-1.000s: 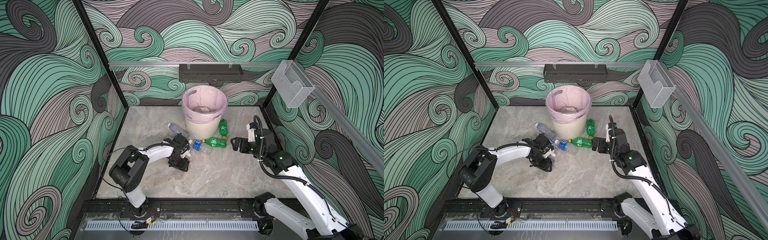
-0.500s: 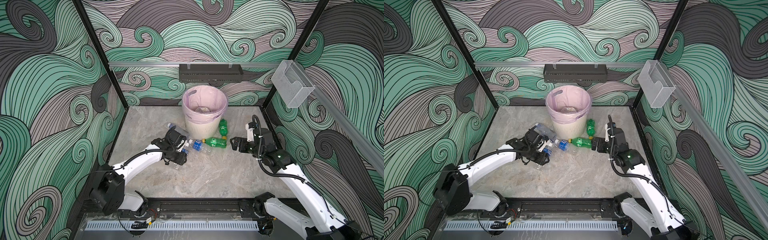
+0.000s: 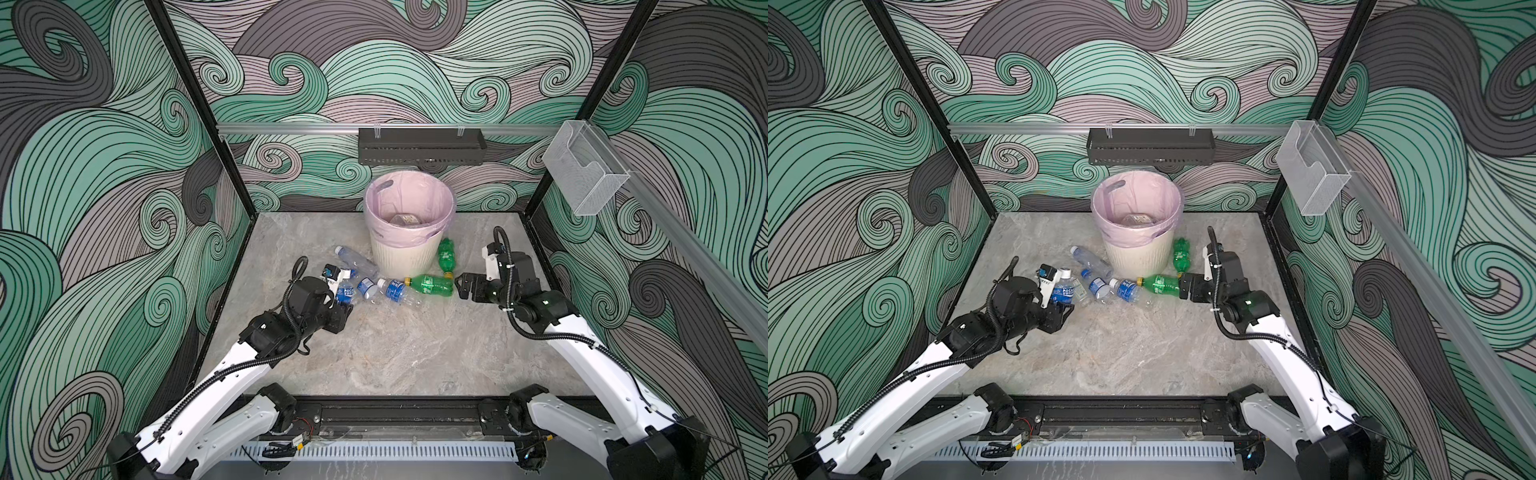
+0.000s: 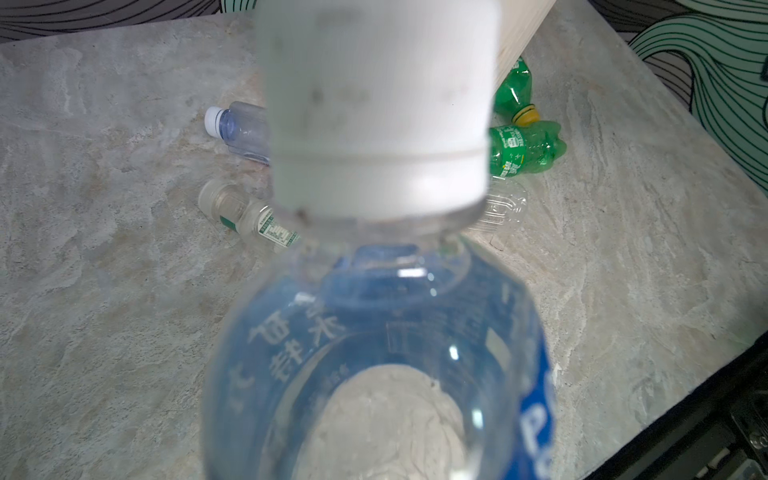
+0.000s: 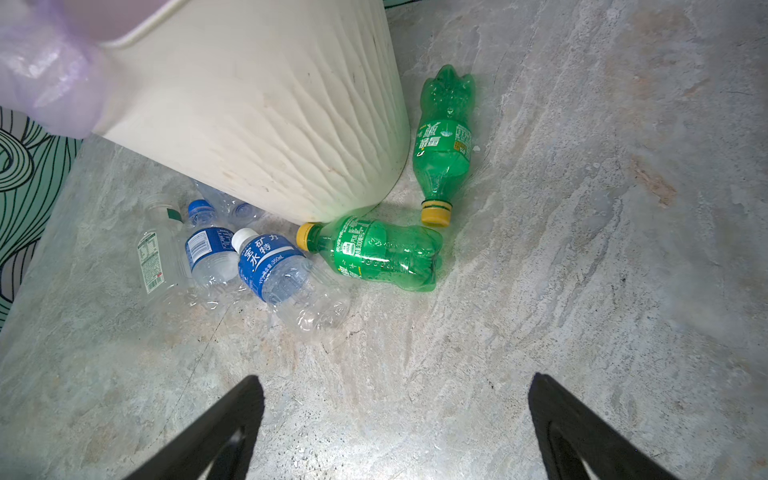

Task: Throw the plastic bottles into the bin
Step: 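Lift the Pocari Sweat bottle with the left gripper and drop it into the bin, then grasp the green Sprite bottle beside the bin with the right gripper while the left withdraws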

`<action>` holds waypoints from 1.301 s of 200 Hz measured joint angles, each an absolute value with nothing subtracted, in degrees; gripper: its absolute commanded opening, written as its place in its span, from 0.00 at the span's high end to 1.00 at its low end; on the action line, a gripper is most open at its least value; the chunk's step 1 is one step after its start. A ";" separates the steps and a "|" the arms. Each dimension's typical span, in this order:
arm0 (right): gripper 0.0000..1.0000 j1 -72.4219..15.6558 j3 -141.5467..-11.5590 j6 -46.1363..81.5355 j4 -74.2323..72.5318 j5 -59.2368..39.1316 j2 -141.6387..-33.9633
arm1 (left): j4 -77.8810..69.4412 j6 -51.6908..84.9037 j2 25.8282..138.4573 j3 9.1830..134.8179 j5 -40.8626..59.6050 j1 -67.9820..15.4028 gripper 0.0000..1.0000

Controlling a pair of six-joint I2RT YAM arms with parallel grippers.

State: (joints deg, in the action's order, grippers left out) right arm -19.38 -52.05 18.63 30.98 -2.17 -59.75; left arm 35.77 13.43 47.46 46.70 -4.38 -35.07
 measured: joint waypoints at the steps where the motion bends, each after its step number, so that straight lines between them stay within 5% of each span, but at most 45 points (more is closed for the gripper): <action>1: 0.00 -19.38 -52.03 18.61 30.92 -2.20 -59.77 | 35.73 13.43 47.40 46.70 -4.38 -35.07 0.43; 63: 0.00 -19.38 -51.92 18.22 29.71 -3.60 -61.69 | 35.48 10.66 58.94 64.45 -3.66 -35.00 0.43; 84: 0.00 -19.38 -51.92 18.17 29.61 -3.86 -61.69 | 35.92 7.53 71.85 83.88 -1.30 -34.04 0.42; 117: 0.00 -19.38 -51.92 18.41 29.45 -4.73 -61.69 | 37.95 7.01 98.19 123.98 2.39 -31.00 0.17; 134: 0.00 -19.38 -51.92 18.63 29.54 -5.17 -61.63 | 44.03 7.18 113.25 147.85 3.51 -30.00 0.15; 150: 0.00 -19.38 -51.86 18.68 29.74 -5.32 -61.34 | 50.81 7.33 119.98 157.45 4.36 -29.36 0.15; 171: 0.00 -19.38 -51.37 18.68 29.74 -5.43 -60.66 | 55.29 7.84 116.99 148.20 4.58 -29.32 0.14; 213: 0.00 -19.38 -51.35 18.65 29.65 -6.46 -64.29 | 43.64 8.23 86.19 96.40 4.25 -29.32 0.04; 260: 0.00 -19.35 -52.40 19.07 29.08 -5.69 -71.29 | 37.65 8.23 60.73 80.77 0.40 -29.23 0.04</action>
